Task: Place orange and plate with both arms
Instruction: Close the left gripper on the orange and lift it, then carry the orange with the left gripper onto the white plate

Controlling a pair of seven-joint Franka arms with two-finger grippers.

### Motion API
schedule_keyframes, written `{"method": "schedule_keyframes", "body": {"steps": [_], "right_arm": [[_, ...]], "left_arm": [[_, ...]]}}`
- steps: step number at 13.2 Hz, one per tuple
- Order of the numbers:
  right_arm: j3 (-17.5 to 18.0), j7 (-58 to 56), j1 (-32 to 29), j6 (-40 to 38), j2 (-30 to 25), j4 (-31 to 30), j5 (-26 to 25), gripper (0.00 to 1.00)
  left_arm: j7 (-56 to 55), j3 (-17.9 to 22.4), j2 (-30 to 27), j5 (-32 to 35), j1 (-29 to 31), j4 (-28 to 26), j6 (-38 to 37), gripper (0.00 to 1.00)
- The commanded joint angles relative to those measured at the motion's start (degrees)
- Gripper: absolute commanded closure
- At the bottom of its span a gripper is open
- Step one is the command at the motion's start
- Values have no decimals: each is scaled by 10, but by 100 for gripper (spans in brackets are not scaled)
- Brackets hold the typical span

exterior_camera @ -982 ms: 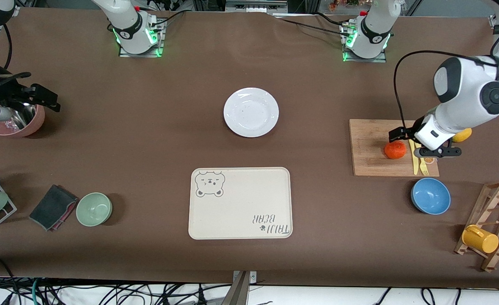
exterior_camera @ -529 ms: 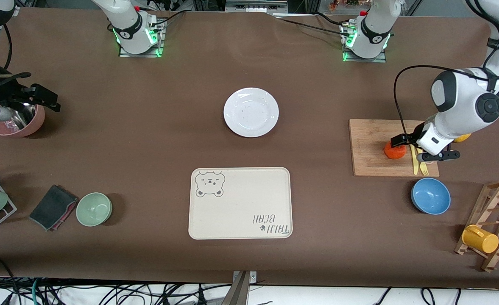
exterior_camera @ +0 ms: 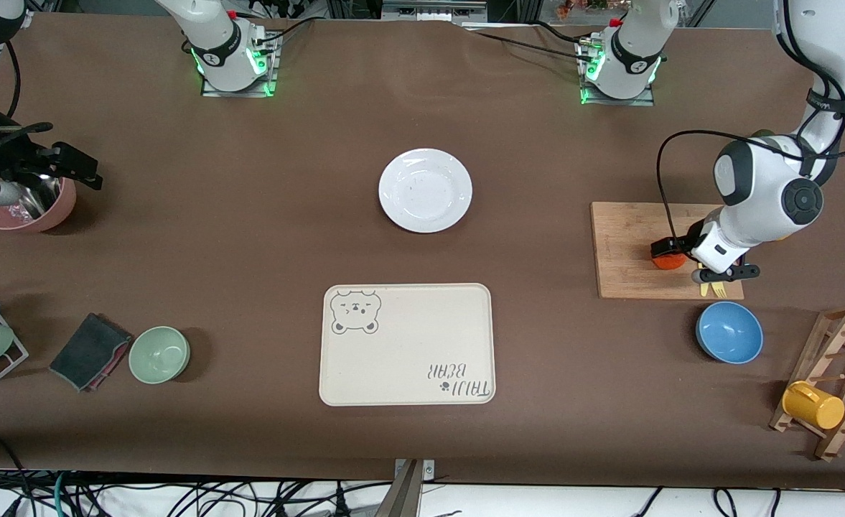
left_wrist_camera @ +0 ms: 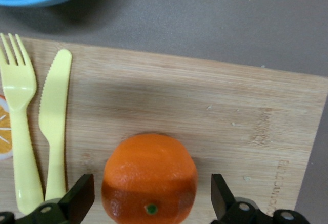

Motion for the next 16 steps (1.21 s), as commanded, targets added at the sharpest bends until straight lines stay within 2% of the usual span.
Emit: {"method": "schedule_keyframes", "body": {"steps": [1, 2, 3, 4, 5, 8, 11, 14, 16], "right_arm": [[-2, -1, 1, -8, 3, 11, 5, 0], [-2, -1, 1, -8, 3, 11, 5, 0], [-2, -1, 1, -8, 3, 11, 5, 0], [-2, -1, 1, -8, 3, 11, 5, 0], [-2, -1, 1, -8, 3, 11, 5, 0], [-2, -1, 1, -8, 3, 11, 5, 0], [-2, -1, 1, -8, 3, 11, 5, 0], [-2, -1, 1, -8, 3, 11, 5, 0], [-2, -2, 1, -8, 3, 11, 5, 0]], "left_arm": [[12, 2, 5, 0, 6, -5, 9, 6], [12, 3, 5, 0, 9, -9, 9, 21], [12, 3, 1, 0, 9, -10, 6, 66], [12, 2, -6, 0, 8, -10, 0, 85], [17, 2, -22, 0, 9, -9, -12, 95], [63, -2, -87, -12, -12, -3, -62, 98], [-5, -3, -131, -64, -95, 5, -111, 99], [-26, -5, -113, -68, -171, 45, -131, 100], [-101, -4, -81, -79, -237, 77, -131, 100]]}}
